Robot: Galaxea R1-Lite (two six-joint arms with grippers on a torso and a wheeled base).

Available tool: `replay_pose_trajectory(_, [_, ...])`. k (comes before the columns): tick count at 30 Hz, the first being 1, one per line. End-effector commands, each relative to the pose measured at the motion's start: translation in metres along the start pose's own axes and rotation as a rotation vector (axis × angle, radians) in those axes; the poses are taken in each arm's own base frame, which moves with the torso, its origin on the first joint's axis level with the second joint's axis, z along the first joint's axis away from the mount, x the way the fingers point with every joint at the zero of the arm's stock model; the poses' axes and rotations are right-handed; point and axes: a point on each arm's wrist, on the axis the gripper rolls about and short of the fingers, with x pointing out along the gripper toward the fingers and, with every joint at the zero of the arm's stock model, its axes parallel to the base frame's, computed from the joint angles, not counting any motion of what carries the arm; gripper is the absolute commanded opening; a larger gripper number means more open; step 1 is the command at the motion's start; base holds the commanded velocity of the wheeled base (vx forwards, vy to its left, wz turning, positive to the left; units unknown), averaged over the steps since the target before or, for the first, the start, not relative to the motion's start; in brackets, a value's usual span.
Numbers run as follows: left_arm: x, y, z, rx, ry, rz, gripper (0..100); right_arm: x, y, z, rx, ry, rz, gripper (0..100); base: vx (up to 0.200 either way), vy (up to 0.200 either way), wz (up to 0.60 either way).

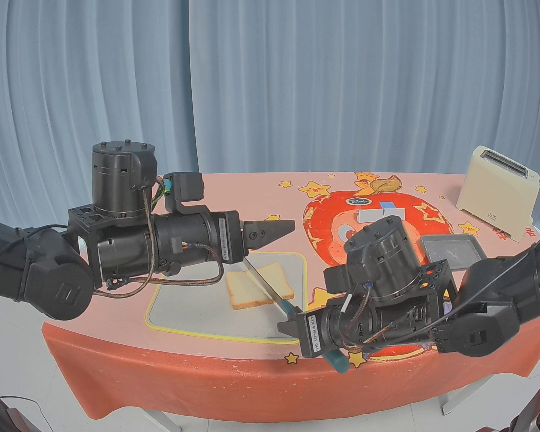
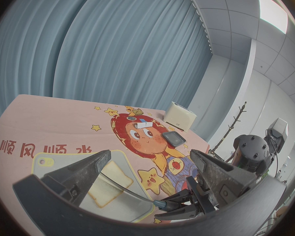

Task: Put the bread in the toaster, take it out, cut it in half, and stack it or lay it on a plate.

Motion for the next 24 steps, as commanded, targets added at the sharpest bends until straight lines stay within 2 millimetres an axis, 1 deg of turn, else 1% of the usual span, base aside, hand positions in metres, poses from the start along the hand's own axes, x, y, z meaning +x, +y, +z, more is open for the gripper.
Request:
replay_pose_trajectory(1, [0.003,0.001,-0.002,-0.002,0.01,0.0,100,0.003,-0.001,-0.001,-0.003,0.007,-0.002,0,0.0,0.0,0.0])
replay_pose_trajectory(10, [0.003,0.0,-0.004,-0.002,0.016,-0.003,100,-0.004,0.0,0.002,-0.024,-0.001,0.025,0,0.0,0.0,0.0])
replay_pose_trajectory(15, [0.004,-0.001,-0.003,-0.001,0.013,-0.005,100,-0.029,-0.008,0.016,-0.002,-0.036,0.116,0,0.0,0.0,0.0])
replay_pose_trajectory(17, [0.004,-0.001,-0.002,0.0,0.009,-0.007,100,-0.033,-0.012,0.018,0.004,-0.034,0.148,0,0.0,0.0,0.0])
replay_pose_trajectory(20, [0.004,-0.001,-0.002,0.0,0.011,-0.006,100,-0.029,-0.013,0.018,0.004,-0.023,0.147,0,0.0,0.0,0.0])
replay_pose_trajectory(22, [0.004,-0.001,-0.003,-0.001,0.013,-0.005,100,-0.019,-0.015,0.016,0.009,0.0,0.138,0,0.0,0.0,0.0])
replay_pose_trajectory(24, [0.004,0.0,-0.004,-0.002,0.018,-0.003,100,-0.012,-0.016,0.014,0.011,0.014,0.13,0,0.0,0.0,0.0])
